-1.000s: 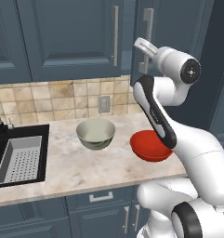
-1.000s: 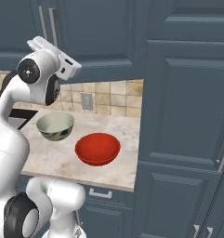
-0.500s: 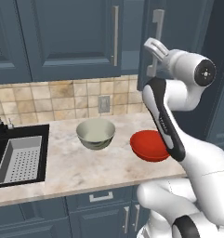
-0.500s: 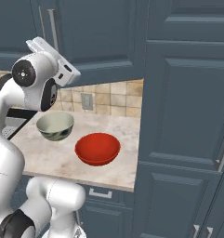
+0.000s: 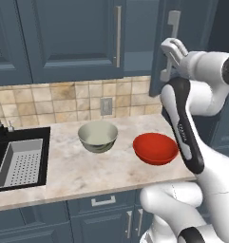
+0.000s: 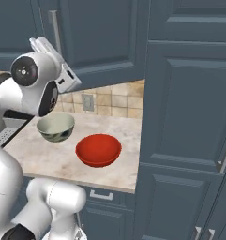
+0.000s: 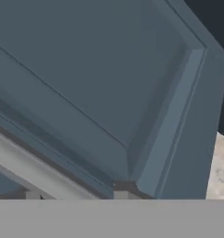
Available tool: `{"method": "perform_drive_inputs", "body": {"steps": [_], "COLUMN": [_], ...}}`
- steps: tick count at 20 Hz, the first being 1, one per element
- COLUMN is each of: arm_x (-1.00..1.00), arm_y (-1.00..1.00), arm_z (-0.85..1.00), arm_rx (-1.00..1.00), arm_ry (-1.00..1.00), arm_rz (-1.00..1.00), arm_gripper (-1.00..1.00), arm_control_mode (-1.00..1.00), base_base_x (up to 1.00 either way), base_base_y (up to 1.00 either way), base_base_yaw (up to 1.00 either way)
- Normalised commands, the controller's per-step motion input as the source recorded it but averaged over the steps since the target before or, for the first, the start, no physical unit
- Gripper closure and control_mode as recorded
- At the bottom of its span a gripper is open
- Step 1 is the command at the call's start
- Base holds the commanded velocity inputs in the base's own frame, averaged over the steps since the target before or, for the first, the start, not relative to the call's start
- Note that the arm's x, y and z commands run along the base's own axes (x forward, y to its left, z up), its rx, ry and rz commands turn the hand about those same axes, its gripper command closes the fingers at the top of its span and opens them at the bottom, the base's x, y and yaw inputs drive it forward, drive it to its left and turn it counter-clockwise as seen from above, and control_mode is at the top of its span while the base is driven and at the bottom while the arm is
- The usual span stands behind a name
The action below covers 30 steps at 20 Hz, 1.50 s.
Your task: Open the cabinet. Pick the bowls from the counter and place them in the cabinet. Then close the cabinet.
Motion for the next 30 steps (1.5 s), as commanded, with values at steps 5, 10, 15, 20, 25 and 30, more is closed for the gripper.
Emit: {"method": "perform_drive_inputs", "body": {"steps": [5,10,15,20,25,30], "arm_x": [0.00,0.04,0.05,0.50,0.06,-0.33], "arm_y": [-1.00,-1.00,-1.00,-1.00,-1.00,-1.00], "arm_z": [-0.68,-0.82,-0.77,-0.66,-0.11,-0.01], "arm_rx": [0.29,0.32,0.32,0.29,0.29,0.24], "arm_ry": [-0.05,-0.08,0.00,0.00,0.00,-0.07], "arm_rz": [0.00,0.00,0.00,0.00,0.00,-0.02], "arm_gripper": [1.00,1.00,1.00,-1.00,-1.00,-1.00], "arm_control_mode": [-1.00,-1.00,-1.00,-1.00,-1.00,-1.00], "base_base_x": [0.00,0.00,0.00,0.00,0.00,0.00], "base_base_y": [0.00,0.00,0.00,0.00,0.00,0.00], "base_base_yaw": [0.00,0.00,0.00,0.00,0.00,0.00]}}
